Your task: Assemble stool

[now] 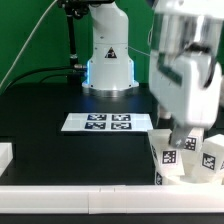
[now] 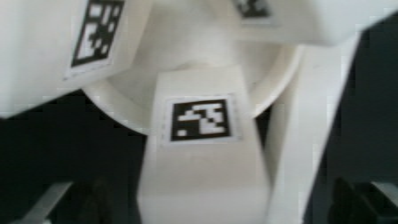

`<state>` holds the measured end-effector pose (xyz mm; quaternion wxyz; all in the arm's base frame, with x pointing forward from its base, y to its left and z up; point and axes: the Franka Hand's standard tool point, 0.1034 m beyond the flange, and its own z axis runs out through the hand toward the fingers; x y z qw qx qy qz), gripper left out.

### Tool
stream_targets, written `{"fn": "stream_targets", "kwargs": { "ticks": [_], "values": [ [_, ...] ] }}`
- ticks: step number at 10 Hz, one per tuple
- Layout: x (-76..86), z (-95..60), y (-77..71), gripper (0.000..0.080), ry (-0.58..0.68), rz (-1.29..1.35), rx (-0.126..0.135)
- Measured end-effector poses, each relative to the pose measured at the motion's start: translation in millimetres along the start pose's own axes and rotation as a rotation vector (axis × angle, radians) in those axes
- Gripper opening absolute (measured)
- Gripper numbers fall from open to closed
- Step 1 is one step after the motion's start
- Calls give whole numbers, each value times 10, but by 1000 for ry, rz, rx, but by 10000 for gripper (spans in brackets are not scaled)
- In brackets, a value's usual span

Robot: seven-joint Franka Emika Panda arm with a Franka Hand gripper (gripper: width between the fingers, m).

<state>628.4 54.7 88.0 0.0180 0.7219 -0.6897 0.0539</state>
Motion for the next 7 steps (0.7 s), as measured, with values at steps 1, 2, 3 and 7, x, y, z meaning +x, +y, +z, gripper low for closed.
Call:
{"fn": "stream_targets", "kwargs": {
  "ticks": [1, 2, 3, 7],
  "values": [
    [-64, -270, -40, 641, -33, 2, 34],
    [-74, -488, -76, 641, -52, -12, 62],
    [-74, -651, -125, 648, -63, -16, 87],
    [-83, -567, -105, 649, -57, -23, 77]
  ]
}}
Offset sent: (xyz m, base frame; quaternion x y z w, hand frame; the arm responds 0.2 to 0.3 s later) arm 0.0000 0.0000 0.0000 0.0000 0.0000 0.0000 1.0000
